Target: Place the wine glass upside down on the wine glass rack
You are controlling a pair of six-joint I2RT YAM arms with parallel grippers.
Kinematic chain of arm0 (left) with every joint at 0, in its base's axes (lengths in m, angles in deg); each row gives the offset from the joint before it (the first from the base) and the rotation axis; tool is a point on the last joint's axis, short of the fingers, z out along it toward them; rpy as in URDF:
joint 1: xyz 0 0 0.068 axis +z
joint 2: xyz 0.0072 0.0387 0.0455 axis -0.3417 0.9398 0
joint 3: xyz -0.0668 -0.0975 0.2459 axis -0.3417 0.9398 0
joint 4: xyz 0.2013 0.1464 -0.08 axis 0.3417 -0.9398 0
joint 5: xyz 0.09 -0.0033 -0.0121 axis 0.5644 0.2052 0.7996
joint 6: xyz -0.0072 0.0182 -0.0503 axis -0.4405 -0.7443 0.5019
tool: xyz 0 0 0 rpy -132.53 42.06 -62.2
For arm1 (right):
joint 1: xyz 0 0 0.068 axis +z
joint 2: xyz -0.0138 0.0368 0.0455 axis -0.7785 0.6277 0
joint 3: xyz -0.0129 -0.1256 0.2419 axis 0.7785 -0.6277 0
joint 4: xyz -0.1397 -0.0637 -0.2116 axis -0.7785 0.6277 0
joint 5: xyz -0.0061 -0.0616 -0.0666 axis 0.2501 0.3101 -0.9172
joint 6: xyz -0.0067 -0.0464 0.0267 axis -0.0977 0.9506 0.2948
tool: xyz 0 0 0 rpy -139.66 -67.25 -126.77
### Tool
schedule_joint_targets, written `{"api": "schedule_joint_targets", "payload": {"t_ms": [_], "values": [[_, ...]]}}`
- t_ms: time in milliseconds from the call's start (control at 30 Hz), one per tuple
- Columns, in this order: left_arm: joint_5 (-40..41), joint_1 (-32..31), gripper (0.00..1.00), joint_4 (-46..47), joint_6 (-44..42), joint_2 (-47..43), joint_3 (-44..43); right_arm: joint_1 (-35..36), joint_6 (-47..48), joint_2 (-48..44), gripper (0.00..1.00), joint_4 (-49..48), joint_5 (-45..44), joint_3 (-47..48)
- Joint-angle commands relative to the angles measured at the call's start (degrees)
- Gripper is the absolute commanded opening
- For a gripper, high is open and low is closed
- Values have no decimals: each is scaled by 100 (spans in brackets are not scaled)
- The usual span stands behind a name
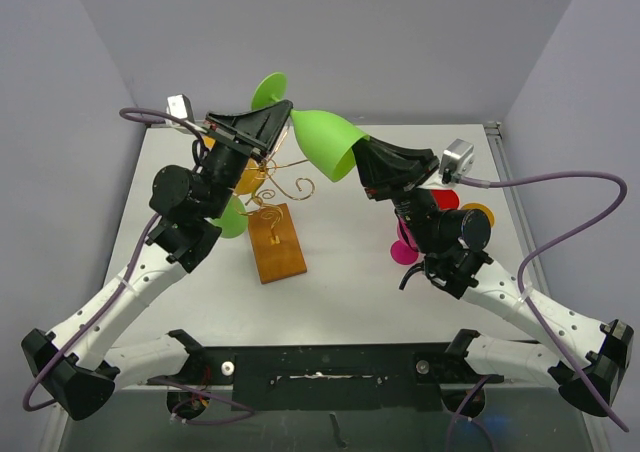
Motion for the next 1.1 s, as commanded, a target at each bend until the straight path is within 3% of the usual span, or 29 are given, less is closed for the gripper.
{"api": "schedule_joint_targets", "payload": {"t_ms": [0,200,300,367,567,700,800,1067], "values": [[-21,0,15,462,54,4,-189,33,-98,-91,4,-36,386,135],[-193,-2,15,620,252,171,-363,34,-133,-141,4,351,683,269],[-230,-2,2,635,259,193,-400,34,-240,-153,5,408,658,250],[-230,-1,0,657,254,182,-393,35,-338,-165,7,518,615,254],[-146,39,0,601,-335,35,-423,35,-605,-347,30,1300,235,297],[-250,153,0,436,-986,-70,-611,30,-787,-558,53,1947,-186,321],[-314,187,0,427,-1640,-142,-700,29,-890,-694,64,2585,-513,412],[-1179,197,0,660,-3025,-27,-1066,36,-2648,-1016,69,5250,-2013,1245]]}}
